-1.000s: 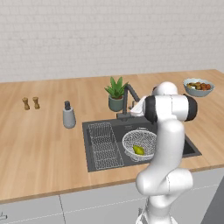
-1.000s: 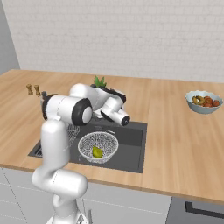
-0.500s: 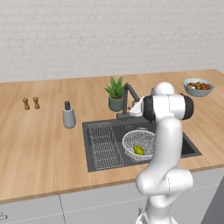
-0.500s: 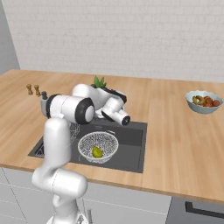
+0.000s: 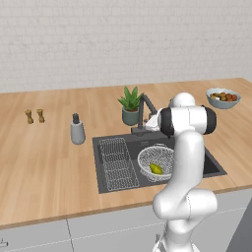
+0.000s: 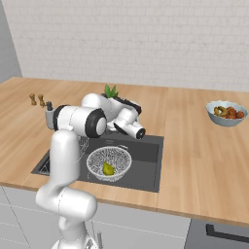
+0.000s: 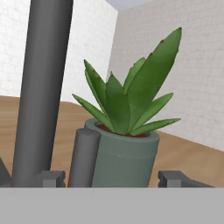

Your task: Put the colander in the sink, put the pear in the colander, and turn on the sink faucet and pour water over the colander.

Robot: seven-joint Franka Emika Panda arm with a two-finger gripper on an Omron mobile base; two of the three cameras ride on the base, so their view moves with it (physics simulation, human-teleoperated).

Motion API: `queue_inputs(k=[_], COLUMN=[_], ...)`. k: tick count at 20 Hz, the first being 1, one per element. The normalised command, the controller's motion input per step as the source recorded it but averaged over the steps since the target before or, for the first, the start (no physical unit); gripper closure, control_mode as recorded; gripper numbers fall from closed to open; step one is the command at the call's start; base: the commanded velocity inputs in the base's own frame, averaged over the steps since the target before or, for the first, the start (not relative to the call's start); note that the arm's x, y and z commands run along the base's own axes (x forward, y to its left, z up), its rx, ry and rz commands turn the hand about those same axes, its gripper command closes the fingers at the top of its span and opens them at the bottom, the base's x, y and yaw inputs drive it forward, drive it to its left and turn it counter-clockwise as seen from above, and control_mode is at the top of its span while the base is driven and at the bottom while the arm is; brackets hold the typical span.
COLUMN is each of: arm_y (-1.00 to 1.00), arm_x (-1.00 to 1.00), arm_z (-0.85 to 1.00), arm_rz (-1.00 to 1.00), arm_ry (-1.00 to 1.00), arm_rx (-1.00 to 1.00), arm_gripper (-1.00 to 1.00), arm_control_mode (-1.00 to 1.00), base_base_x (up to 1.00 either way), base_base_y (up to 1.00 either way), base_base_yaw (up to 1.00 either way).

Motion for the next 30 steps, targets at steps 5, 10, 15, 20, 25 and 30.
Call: queue_inputs(k=[5, 10, 15, 20, 25, 30], arm_y=[0.0, 0.0, 0.0, -0.02, -0.11, -0.18], arm_x=[0.0, 0.0, 0.01, 0.12, 0.13, 0.12], arm_z=[-0.04, -0.09, -0.05, 0.0, 0.0, -0.06], arm_rz=[0.0, 0.0, 0.0, -0.02, -0.03, -0.03], arm_ry=[0.0, 0.0, 0.0, 0.0, 0.0, 0.0], arm_rx=[0.0, 0.02, 0.05, 0.07, 0.03, 0.01], arm_gripper=[1.0, 1.0, 1.0, 1.0, 1.0, 1.0], arm_control_mode=[-1.0, -1.0, -1.0, -1.0, -1.0, -1.0], base_base_x=[0.0, 0.0, 0.0, 0.0, 0.0, 0.0], base_base_y=[0.0, 0.0, 0.0, 0.0, 0.0, 0.0], base_base_yaw=[0.0, 0.0, 0.0, 0.0, 0.0, 0.0])
